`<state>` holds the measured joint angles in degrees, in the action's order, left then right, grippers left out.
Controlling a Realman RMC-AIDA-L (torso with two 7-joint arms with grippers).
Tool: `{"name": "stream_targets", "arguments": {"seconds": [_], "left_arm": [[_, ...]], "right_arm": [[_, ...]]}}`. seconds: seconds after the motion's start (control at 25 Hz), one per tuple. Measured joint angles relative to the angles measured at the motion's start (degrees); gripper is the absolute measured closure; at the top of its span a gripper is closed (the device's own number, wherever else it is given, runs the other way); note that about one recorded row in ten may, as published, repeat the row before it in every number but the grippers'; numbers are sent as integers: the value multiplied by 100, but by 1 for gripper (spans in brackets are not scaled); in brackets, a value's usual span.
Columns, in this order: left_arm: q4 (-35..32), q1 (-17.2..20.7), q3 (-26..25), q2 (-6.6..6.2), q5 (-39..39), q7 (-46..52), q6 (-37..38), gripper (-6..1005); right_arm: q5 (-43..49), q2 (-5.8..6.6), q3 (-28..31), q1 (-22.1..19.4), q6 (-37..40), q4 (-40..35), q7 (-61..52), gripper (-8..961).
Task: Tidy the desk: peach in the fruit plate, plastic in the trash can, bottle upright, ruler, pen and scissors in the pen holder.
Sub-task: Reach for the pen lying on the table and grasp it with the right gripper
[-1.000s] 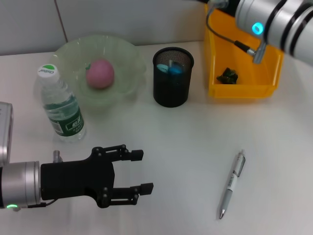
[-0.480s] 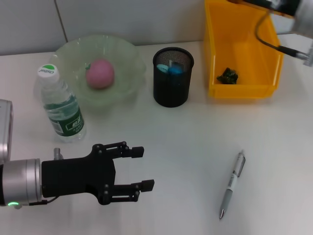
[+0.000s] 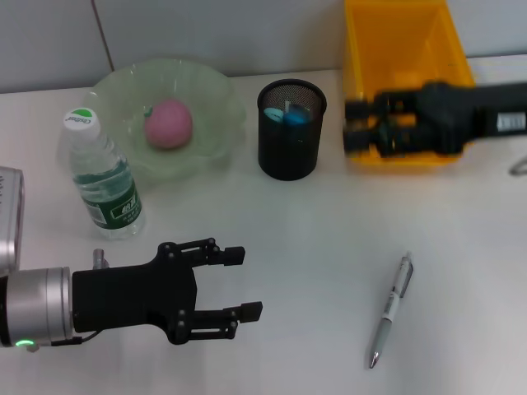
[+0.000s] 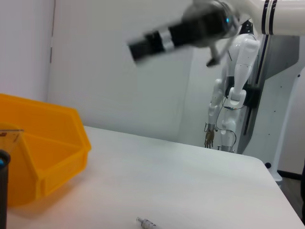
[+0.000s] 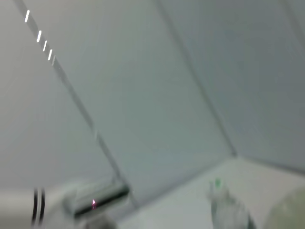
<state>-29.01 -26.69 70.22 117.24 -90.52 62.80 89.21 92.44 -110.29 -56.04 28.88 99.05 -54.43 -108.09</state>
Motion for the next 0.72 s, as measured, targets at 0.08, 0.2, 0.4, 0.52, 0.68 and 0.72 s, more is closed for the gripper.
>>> {"name": "stream_targets", "arguments": {"seconds": [0.08,0.2,0.4,0.52,0.68,0.72], "left_arm": [[-2,-2,0,3,9,34,2,227],[-53,-7,1,18,6,93,4,227],[-215,38,0,35,-1,236,7,227],[-275,71,-1,42,5,304,19,227],[-286,86,-29,54,20,311,34,227],[-287,88,-35,68,23,304,6,227]], "right_arm": [[506,20,2,-21,250,-283,45,261],[1339,32,6,15,639,-702,54,261],[2457,-46,-10,77,1093,-1421,12,263],[3103,-151,-31,172,1288,-1800,3,267],[4184,-312,-121,482,1499,-2151,64,274],[4184,-312,-121,482,1499,-2151,64,275]]}}
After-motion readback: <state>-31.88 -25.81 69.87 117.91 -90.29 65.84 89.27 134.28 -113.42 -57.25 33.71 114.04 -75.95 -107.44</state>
